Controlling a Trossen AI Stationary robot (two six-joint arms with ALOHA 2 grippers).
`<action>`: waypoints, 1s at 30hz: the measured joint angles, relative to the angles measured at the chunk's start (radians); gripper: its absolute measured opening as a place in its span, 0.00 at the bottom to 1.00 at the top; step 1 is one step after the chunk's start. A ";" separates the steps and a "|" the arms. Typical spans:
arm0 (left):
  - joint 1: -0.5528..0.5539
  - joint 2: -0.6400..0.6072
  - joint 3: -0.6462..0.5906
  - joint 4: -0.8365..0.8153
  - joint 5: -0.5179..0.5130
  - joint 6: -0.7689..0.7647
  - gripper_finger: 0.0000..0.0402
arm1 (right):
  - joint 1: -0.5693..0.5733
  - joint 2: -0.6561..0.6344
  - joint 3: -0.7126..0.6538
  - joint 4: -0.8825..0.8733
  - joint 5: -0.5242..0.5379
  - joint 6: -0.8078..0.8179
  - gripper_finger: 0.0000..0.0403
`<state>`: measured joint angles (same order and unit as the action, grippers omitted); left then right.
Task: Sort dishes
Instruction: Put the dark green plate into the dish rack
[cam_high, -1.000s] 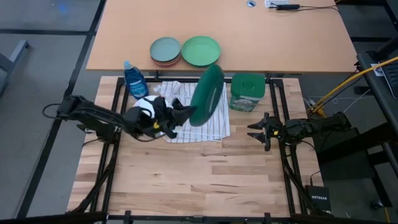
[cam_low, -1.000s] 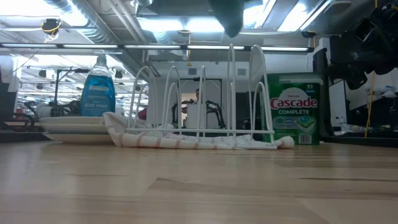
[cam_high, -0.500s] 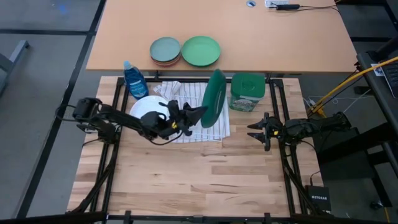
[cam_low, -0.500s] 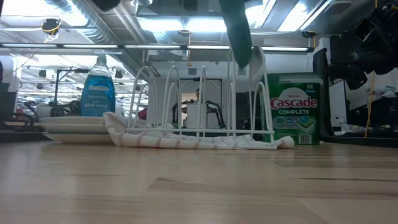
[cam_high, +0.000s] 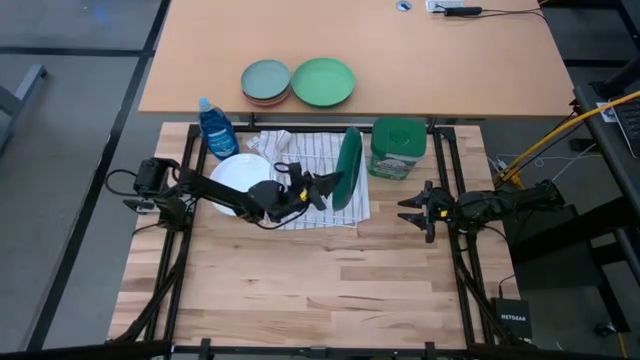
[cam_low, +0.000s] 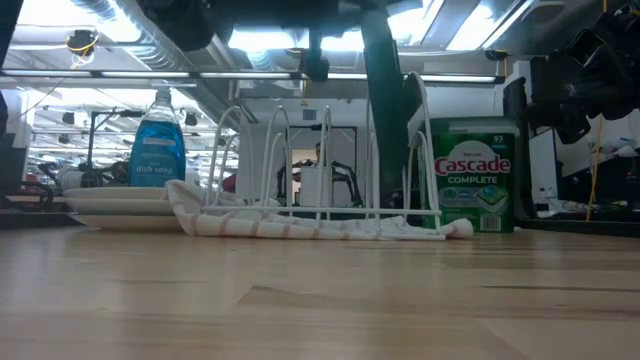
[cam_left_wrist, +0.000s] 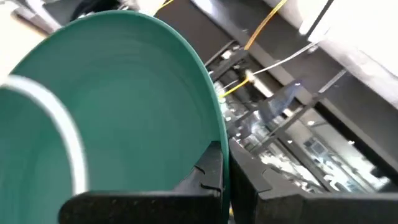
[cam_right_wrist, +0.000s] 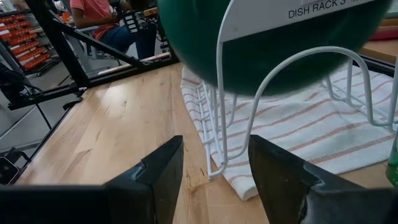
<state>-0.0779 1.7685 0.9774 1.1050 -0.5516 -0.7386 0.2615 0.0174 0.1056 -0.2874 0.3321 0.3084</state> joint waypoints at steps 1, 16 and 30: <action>0.003 0.003 0.000 -0.021 -0.004 -0.018 0.00 | 0.000 0.000 0.000 0.000 0.000 0.000 0.46; 0.029 0.012 0.000 -0.252 -0.014 -0.091 0.08 | 0.000 0.000 0.000 0.000 0.000 0.000 0.46; 0.025 0.012 0.000 -0.252 0.051 0.025 0.32 | 0.000 0.000 0.000 0.000 0.000 0.000 0.46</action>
<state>-0.0525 1.7802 0.9771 0.8528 -0.5004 -0.7137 0.2619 0.0174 0.1055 -0.2874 0.3321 0.3088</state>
